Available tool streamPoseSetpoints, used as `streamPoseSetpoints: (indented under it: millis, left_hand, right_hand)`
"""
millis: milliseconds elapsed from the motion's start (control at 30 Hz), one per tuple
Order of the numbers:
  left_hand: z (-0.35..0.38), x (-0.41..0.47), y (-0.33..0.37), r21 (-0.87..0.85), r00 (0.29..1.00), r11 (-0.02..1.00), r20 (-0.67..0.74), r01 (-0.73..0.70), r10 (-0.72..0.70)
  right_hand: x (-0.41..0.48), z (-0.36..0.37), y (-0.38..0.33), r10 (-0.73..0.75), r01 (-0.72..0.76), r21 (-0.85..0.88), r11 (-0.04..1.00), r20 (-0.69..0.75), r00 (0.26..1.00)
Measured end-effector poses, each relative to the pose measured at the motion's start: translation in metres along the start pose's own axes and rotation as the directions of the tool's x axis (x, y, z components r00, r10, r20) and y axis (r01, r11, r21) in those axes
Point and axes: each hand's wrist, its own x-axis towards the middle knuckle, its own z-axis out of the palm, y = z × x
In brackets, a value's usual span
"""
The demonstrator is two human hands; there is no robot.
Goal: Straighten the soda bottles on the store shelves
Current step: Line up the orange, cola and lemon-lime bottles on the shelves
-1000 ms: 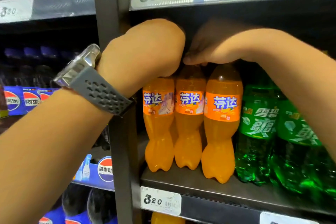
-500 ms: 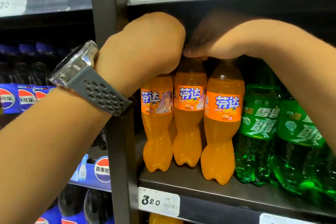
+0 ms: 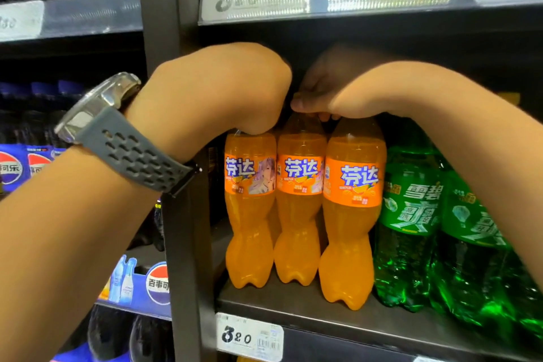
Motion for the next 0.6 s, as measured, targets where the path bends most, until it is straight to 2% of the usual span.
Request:
streamPoseSetpoints:
  millis: [300, 467, 600]
  left_hand:
    - [-0.006, 0.000, 0.008, -0.171, 0.998, 0.983, -0.014, -0.066, 0.064]
    - [-0.010, 0.012, 0.025, -0.175, 0.993, 0.980, 0.050, -0.095, 0.105]
    - [-0.007, 0.013, 0.031, -0.188, 0.998, 0.980, 0.008, -0.060, 0.063]
  right_hand:
    - [-0.005, -0.010, 0.007, -0.011, 0.011, -0.001, 1.000, 0.069, 0.998]
    - [-0.022, -0.035, 0.015, 0.065, -0.041, -0.141, 0.989, 0.171, 0.983]
    - [-0.033, -0.029, 0.018, 0.085, -0.049, -0.202, 0.978, 0.176, 0.981]
